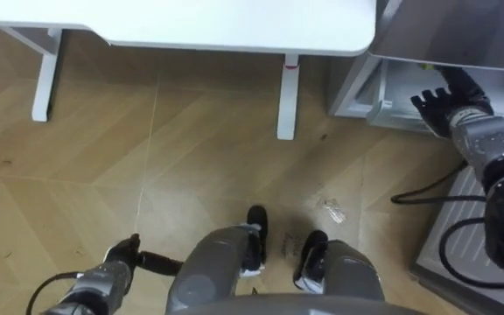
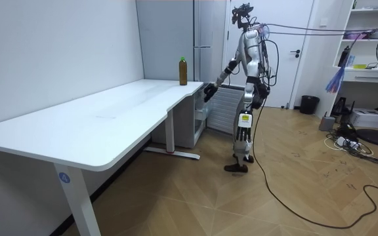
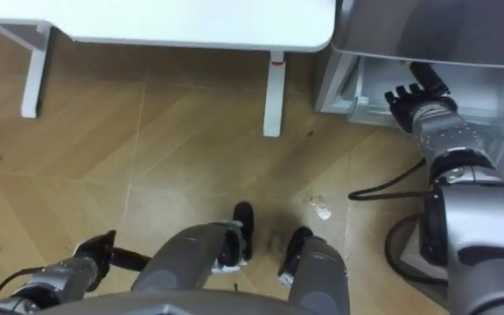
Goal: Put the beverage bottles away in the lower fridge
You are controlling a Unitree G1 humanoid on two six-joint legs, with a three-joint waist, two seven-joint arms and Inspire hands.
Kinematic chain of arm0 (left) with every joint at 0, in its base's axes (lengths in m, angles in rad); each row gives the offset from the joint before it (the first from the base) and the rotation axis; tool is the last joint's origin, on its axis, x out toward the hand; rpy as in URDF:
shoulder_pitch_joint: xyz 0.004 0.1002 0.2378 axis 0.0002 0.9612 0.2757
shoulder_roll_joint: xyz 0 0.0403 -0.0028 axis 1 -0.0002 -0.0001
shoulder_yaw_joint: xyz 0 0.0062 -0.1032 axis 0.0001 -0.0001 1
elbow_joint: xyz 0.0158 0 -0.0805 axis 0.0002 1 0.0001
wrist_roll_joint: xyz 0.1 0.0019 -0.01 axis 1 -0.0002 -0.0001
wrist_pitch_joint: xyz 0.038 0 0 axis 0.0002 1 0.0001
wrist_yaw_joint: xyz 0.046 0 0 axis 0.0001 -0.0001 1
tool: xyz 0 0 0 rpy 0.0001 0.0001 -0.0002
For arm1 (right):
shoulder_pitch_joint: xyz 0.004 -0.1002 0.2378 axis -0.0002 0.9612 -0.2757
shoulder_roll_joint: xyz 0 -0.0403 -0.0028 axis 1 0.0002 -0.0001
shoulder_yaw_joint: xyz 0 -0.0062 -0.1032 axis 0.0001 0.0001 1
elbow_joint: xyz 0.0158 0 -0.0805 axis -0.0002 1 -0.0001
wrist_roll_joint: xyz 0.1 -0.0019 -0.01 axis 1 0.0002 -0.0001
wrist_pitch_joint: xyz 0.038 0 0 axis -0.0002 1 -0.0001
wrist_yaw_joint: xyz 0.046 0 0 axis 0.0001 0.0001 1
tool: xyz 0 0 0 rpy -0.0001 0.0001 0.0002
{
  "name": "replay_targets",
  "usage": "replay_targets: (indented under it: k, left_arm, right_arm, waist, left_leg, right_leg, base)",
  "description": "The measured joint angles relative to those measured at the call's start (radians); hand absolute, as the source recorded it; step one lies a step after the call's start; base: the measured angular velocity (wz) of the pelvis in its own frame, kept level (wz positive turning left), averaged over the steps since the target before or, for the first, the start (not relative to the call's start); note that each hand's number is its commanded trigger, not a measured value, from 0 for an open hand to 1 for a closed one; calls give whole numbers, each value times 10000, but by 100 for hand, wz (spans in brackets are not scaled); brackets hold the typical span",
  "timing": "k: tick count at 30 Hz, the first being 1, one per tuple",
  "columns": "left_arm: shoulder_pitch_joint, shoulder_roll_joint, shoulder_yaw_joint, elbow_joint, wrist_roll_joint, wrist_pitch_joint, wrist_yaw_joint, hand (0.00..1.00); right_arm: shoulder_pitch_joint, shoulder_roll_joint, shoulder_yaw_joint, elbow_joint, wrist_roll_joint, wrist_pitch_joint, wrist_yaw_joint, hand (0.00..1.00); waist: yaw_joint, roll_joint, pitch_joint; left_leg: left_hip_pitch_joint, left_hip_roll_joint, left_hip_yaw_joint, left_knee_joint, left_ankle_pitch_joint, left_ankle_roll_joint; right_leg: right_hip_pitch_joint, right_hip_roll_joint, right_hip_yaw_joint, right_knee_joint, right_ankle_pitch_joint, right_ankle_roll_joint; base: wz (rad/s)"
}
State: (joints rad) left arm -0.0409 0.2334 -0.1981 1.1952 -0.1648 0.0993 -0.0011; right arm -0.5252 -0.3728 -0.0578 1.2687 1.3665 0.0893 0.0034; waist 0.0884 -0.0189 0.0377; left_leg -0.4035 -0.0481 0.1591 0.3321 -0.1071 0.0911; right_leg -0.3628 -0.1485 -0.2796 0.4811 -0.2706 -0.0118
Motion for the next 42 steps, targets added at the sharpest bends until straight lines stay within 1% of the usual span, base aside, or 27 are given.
replay_targets:
  k: [1, 2, 4, 5, 6, 7, 8, 9, 10, 11, 13, 16, 17, 18, 20, 22, 24, 27, 29, 30, 31, 32, 34, 37, 39, 40, 42]
  left_arm:
    - [45, 21, 6, -4, -9, -5, -49, 0]
    - [122, 49, 42, -18, -8, -20, -112, 0]
    - [194, 47, 184, -32, 3, -58, -117, 0]
    - [201, 49, 191, -56, 4, -65, -105, 0]
    - [236, 40, 218, -104, 5, -78, -102, 0]
    - [261, 29, 282, -163, 4, -95, -97, 0]
    - [345, 10, 386, -267, 3, -158, -84, 0]
    - [487, 11, 395, -386, 2, -212, -38, 0]
    - [534, 9, 395, -397, 2, -244, -18, 0]
    - [610, 8, 408, -409, -3, -253, -7, 0]
    - [799, -2, 627, -551, -4, -264, 23, 0]
    - [1153, -38, 923, -715, 9, -365, 170, 0]
    - [1294, -90, 1090, -709, 8, -369, 189, 0]
    - [1425, -140, 1214, -724, 5, -371, 201, 0]
    - [1525, -158, 1214, -829, -5, -377, 264, 0]
    - [1679, -224, 1214, -1020, -14, -381, 449, 0]
    - [1853, -355, 1207, -1071, -474, -475, 593, 0]
    - [2118, -468, 1210, -1086, -1017, -691, 770, 0]
    - [2237, -488, 1222, -1094, -1175, -715, 862, 0]
    - [2278, -506, 1274, -1097, -1175, -714, 882, 0]
    - [2303, -532, 1314, -1095, -1177, -712, 902, 0]
    - [2322, -601, 1417, -1097, -1177, -712, 978, 0]
    - [2388, -627, 1573, -1101, -1133, -708, 985, 0]
    - [2394, -685, 1920, -1099, -1074, -702, 980, 0]
    - [2460, -738, 2187, -1076, -1096, -703, 984, 0]
    - [2473, -774, 2274, -1056, -1102, -702, 986, 0]
    - [2533, -928, 2586, -1035, -1148, -700, 999, 0]
  right_arm:
    - [208, 5, 9, -76, 14, -6, 92, 0]
    - [635, 12, 87, -255, 14, -26, 262, 0]
    - [1312, 88, 168, -303, -152, -72, 572, 0]
    - [1438, 138, 171, -338, -268, -79, 631, 0]
    - [1726, 251, 183, -426, -419, -90, 796, 0]
    - [1928, 314, 198, -522, -419, -93, 875, 0]
    - [2377, 396, 348, -747, -551, -98, 996, 0]
    - [2898, 527, 411, -1096, -834, -98, 1033, 0]
    - [3108, 581, 487, -1261, -898, -97, 1046, 0]
    - [3511, 642, 738, -1521, -1103, -98, 1150, 0]
    - [3983, 760, 1024, -1553, -1488, -92, 1301, 0]
    - [4412, 961, 1259, -1493, -2013, -16, 1354, 0]
    - [4495, 1009, 1295, -1464, -2024, -15, 1452, 0]
    - [4578, 1038, 1342, -1459, -1966, -25, 1539, 0]
    - [4778, 1149, 1425, -1466, -1910, -61, 1603, 0]
    - [5007, 1286, 1551, -1605, -1935, -51, 1602, 0]
    - [5363, 1467, 1552, -1761, -1937, -70, 1604, 0]
    - [5602, 1649, 1535, -1413, -1983, -107, 1589, 0]
    - [5716, 1701, 1521, -1404, -2025, -109, 1586, 0]
    - [5765, 1738, 1520, -1402, -2194, -114, 1575, 0]
    - [5812, 1753, 1523, -1403, -2322, -129, 1566, 0]
    - [5919, 1789, 1517, -1403, -2570, -145, 1504, 0]
    - [6025, 1802, 1514, -1250, -3595, -141, 1489, 0]
    - [6033, 1830, 1517, -931, -4650, -137, 1479, 0]
    - [6119, 1892, 1514, -657, -5515, -115, 1379, 0]
    - [6162, 1892, 1509, -597, -5622, -116, 1340, 0]
    - [6302, 1904, 1358, -363, -6172, -113, 1066, 0]
  waist:
    - [-28, -30, -36]
    - [-43, -84, -121]
    - [-88, -155, -211]
    - [-119, -167, -229]
    - [-219, -174, -262]
    - [-259, -174, -267]
    - [-271, -175, -279]
    - [-268, -172, -332]
    - [-271, -163, -340]
    - [-278, -150, -393]
    - [-268, -143, -409]
    - [-248, -92, -419]
    - [-230, -47, -401]
    - [-256, 17, -358]
    - [-273, 55, -375]
    - [-285, 74, -368]
    - [-315, 95, -343]
    - [-371, 44, -321]
    - [-427, 36, -338]
    - [-557, 13, -329]
    - [-584, -1, -330]
    - [-597, -29, -328]
    - [-605, -41, -325]
    - [-601, -57, -320]
    - [-592, -146, -262]
    - [-592, -127, -252]
    - [-598, -133, -273]
  left_leg:
    - [135, 13, -4, -65, -14, -17]
    - [371, 62, -18, -184, -27, -36]
    - [900, 180, -27, -418, -81, -96]
    - [1009, 202, -23, -479, -88, -105]
    - [1233, 229, -23, -614, -95, -116]
    - [1356, 234, -29, -663, -98, -122]
    - [1616, 236, -26, -743, -129, -144]
    - [1847, 231, -21, -843, -161, -167]
    - [1946, 229, -18, -891, -175, -178]
    - [2095, 225, -2, -976, -185, -194]
    - [2378, 236, 53, -1082, -209, -225]
    - [2869, 244, 132, -1295, -249, -285]
    - [3001, 262, 215, -1346, -262, -302]
    - [3123, 281, 256, -1360, -292, -317]
    - [3199, 309, 276, -1349, -344, -344]
    - [3231, 327, 286, -1353, -356, -361]
    - [3448, 323, 284, -1432, -363, -374]
    - [3768, 307, 269, -1511, -424, -416]
    - [3810, 308, 268, -1522, -450, -434]
    - [3836, 308, 248, -1522, -454, -439]
    - [3855, 305, 233, -1523, -463, -445]
    - [3873, 304, 217, -1523, -478, -455]
    - [3871, 297, 180, -1521, -494, -460]
    - [3923, 299, 201, -1518, -516, -460]
    - [4107, 291, 205, -1503, -581, -464]
    - [4155, 284, 205, -1503, -603, -459]
    - [4238, 245, 185, -1504, -632, -429]
  right_leg:
    - [161, 63, 32, -153, 24, 27]
    - [488, 176, 18, -506, 139, 35]
    - [1223, 439, 6, -1285, 430, 57]
    - [1379, 484, 2, -1468, 506, 51]
    - [1678, 605, 12, -1788, 615, 76]
    - [1829, 653, 13, -1952, 661, 88]
    - [2085, 716, 12, -2173, 722, 102]
    - [2330, 753, 25, -2340, 760, 118]
    - [2432, 765, 36, -2407, 772, 122]
    - [2557, 777, 66, -2465, 784, 121]
    - [2850, 817, 100, -2638, 806, 120]
    - [3242, 871, 320, -2777, 809, 116]
    - [3325, 885, 354, -2791, 809, 114]
    - [3447, 906, 379, -2867, 813, 108]
    - [3549, 938, 402, -2965, 819, 97]
    - [3579, 944, 426, -2980, 816, 91]
    - [3817, 953, 436, -3017, 815, 89]
    - [4182, 971, 450, -3201, 809, 95]
    - [4266, 986, 481, -3300, 809, 94]
    - [4313, 985, 446, -3312, 810, 93]
    - [4328, 985, 437, -3312, 810, 93]
    - [4342, 988, 438, -3315, 810, 93]
    - [4352, 991, 447, -3333, 809, 94]
    - [4395, 1007, 483, -3319, 801, 94]
    - [4589, 1017, 518, -3317, 755, 114]
    - [4643, 1019, 525, -3325, 744, 121]
    - [4712, 988, 529, -3310, 686, 157]
  base:
    - [-7]
    - [-10]
    - [-15]
    - [-13]
    - [-6]
    - [-5]
    - [-8]
    - [-12]
    - [-16]
    - [-11]
    - [-9]
    - [-19]
    - [-18]
    - [-14]
    - [-8]
    - [-3]
    - [2]
    - [-1]
    - [-3]
    - [3]
    - [3]
    - [0]
    - [0]
    - [-2]
    - [0]
    - [0]
    - [0]
